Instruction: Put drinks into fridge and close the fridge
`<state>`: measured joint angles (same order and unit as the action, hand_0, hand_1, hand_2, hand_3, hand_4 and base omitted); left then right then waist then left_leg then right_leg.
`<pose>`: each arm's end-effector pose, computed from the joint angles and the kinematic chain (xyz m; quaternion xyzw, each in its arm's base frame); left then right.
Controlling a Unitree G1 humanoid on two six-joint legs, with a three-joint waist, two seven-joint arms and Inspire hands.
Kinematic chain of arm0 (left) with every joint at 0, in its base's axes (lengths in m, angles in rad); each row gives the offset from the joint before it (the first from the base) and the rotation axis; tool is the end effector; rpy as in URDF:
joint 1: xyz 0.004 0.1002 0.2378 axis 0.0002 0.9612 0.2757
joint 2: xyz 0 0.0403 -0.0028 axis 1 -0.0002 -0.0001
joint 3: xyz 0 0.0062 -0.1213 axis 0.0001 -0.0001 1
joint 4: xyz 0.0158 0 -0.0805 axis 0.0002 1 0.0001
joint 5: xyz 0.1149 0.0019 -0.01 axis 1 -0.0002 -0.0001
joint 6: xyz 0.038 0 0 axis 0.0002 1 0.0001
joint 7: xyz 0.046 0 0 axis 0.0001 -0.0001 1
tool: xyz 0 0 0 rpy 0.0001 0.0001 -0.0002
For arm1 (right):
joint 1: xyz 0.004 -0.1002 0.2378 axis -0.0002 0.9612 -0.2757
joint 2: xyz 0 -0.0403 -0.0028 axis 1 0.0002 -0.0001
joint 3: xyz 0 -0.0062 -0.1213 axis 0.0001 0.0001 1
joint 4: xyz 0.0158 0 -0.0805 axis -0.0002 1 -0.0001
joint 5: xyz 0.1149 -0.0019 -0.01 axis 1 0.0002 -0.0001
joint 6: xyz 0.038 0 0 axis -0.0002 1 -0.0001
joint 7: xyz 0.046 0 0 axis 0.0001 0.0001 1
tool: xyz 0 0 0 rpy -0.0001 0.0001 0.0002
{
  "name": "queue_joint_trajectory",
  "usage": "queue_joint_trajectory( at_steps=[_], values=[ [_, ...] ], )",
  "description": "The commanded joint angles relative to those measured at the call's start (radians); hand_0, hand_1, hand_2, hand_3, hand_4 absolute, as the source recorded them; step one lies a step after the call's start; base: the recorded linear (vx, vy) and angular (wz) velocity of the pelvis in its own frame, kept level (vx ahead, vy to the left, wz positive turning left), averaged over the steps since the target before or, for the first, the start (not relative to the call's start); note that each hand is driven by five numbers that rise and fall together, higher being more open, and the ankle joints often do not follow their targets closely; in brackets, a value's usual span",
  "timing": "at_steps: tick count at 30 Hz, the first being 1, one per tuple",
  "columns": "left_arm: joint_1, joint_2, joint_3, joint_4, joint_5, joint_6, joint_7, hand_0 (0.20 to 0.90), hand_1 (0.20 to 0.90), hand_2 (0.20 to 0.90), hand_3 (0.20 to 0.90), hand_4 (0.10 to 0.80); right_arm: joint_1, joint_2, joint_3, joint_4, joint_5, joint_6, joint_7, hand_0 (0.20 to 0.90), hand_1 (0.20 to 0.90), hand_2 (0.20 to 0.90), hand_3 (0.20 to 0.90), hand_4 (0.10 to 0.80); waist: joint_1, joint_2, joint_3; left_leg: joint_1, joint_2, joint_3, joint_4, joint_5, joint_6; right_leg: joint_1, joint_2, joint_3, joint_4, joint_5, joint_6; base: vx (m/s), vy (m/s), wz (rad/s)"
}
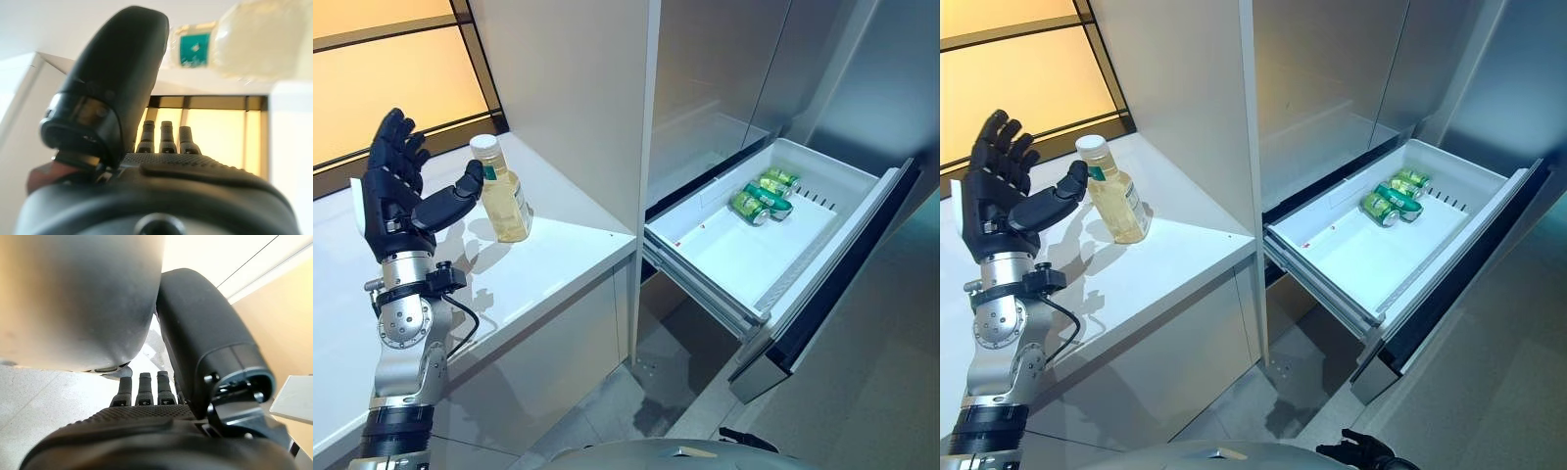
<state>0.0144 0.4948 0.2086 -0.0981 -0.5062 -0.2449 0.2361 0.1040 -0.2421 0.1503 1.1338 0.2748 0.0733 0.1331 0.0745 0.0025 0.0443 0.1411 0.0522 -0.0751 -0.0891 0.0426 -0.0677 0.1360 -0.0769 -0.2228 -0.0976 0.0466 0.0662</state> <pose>0.2077 0.2785 0.0986 -0.0157 -0.2061 0.1836 0.9610 0.0490 -0.2295 -0.1492 0.0207 0.6050 -0.0342 0.7952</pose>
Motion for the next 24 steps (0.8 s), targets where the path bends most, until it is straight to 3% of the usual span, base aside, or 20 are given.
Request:
queue_joint_trajectory(
  at_steps=[1,9,24],
  values=[
    [-0.116,0.052,0.031,-0.040,-0.065,0.003,-0.056,0.900,0.900,0.900,0.900,0.800,-0.022,-0.009,0.001,-0.011,0.007,0.011,0.001,0.900,0.900,0.900,0.900,0.800,-0.015,-0.009,0.004,0.001,-0.103,-0.003,0.002,-0.114,0.067,0.025,0.050,0.060,0.014,-0.091,0.001,0.036,-0.001,0.00],
    [-0.113,0.058,0.019,-0.032,-0.133,0.106,-0.103,0.900,0.900,0.900,0.900,0.800,-0.024,-0.011,-0.001,-0.026,0.008,0.028,-0.004,0.900,0.900,0.900,0.900,0.800,-0.014,-0.005,0.008,0.000,-0.103,-0.002,0.002,-0.110,0.069,0.024,0.049,0.057,0.014,-0.088,0.004,0.004,0.000,0.00],
    [-0.107,0.076,0.005,-0.027,-0.158,0.212,-0.121,0.900,0.900,0.900,0.900,0.800,-0.025,-0.013,0.006,-0.045,0.016,0.046,-0.015,0.900,0.900,0.900,0.900,0.800,-0.012,0.001,0.017,0.001,-0.102,0.003,0.002,-0.105,0.067,0.026,0.046,0.051,0.014,-0.085,0.008,0.000,0.000,0.00]
  ],
)
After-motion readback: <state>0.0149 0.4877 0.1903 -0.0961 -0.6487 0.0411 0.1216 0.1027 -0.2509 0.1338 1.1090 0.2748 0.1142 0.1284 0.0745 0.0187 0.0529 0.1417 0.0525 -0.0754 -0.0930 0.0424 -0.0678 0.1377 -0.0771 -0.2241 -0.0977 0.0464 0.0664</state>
